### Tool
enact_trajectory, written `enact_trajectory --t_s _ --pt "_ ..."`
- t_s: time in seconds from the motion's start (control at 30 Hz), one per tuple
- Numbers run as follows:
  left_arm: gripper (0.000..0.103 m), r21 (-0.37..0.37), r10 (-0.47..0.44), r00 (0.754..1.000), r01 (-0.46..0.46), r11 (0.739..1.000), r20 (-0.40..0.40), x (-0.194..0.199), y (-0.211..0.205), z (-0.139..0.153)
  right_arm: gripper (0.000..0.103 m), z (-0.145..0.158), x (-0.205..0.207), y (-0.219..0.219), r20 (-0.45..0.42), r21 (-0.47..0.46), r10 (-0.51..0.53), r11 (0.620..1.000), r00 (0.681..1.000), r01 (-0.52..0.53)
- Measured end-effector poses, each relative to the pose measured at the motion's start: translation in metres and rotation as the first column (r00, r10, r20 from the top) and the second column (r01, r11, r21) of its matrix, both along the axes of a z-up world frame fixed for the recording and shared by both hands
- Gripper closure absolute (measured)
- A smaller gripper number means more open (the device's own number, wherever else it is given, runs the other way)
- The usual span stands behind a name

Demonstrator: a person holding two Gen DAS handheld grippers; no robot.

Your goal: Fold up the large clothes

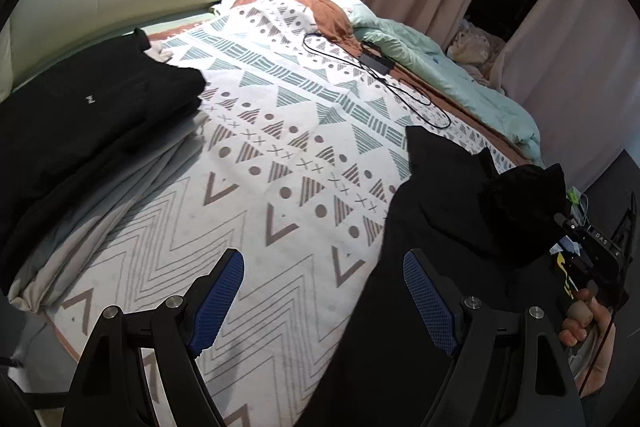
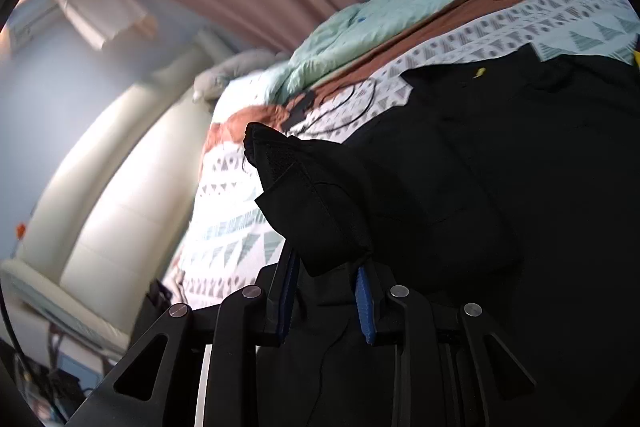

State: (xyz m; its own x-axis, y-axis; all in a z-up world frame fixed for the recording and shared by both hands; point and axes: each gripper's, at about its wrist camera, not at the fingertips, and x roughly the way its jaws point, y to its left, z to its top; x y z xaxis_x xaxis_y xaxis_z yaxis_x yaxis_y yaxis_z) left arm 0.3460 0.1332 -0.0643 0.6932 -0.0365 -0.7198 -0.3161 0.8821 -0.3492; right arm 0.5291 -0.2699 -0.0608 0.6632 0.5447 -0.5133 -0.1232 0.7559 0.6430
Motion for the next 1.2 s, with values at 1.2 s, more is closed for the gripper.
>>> enact_trajectory --t_s 1.2 --pt "0.044 0.209 -0.204 0.952 0.252 0.945 -0.227 0.214 -0.119 -0.083 0.04 -0.117 0.038 -0.227 -0.327 0.079 -0.378 0.902 0.866 0.424"
